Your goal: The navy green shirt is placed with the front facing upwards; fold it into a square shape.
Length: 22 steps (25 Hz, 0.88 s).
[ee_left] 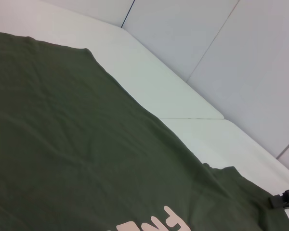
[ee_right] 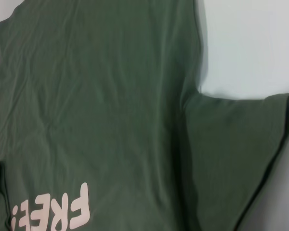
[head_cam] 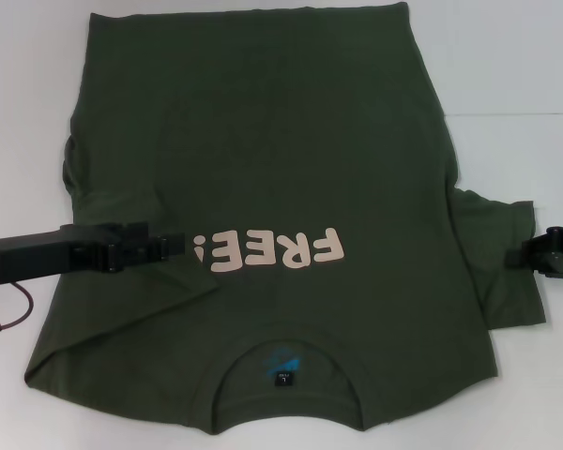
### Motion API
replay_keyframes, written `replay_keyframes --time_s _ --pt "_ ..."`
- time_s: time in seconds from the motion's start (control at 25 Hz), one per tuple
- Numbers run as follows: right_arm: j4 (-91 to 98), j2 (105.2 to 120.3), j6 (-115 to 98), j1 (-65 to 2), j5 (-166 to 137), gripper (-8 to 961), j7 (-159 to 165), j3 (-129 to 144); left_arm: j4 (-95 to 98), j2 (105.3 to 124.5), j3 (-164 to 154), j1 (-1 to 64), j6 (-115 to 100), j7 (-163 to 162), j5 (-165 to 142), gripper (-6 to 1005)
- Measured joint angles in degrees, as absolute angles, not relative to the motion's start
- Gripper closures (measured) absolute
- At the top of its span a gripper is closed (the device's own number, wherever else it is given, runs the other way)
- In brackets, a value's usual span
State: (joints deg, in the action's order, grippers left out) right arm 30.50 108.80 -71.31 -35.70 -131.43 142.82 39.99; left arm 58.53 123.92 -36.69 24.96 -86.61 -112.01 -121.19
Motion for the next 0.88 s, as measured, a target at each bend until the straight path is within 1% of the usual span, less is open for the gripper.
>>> replay_keyframes --time_s 0.4,0.56,0.8,0.88 --pt "30.58 108.86 -70.38 -35.34 -131.49 939 141.69 40.46 58.54 123.92 -36.27 24.84 -87.01 -112.14 -121.19 187" --pt "30.97 108.90 -69.33 -35.08 -131.64 939 138.54 40.52 58.54 123.92 -36.20 24.79 -87.12 -112.33 -121.20 187" --pt "31.36 107.68 -66.49 -34.71 -131.76 939 137.44 40.51 58.54 123.92 -36.19 24.64 -87.26 -112.38 -121.10 186" --pt "31.82 107.49 -66.28 -34.74 -131.76 939 137.37 40.46 58.54 123.92 -36.14 24.43 -87.27 -112.39 -120.55 186"
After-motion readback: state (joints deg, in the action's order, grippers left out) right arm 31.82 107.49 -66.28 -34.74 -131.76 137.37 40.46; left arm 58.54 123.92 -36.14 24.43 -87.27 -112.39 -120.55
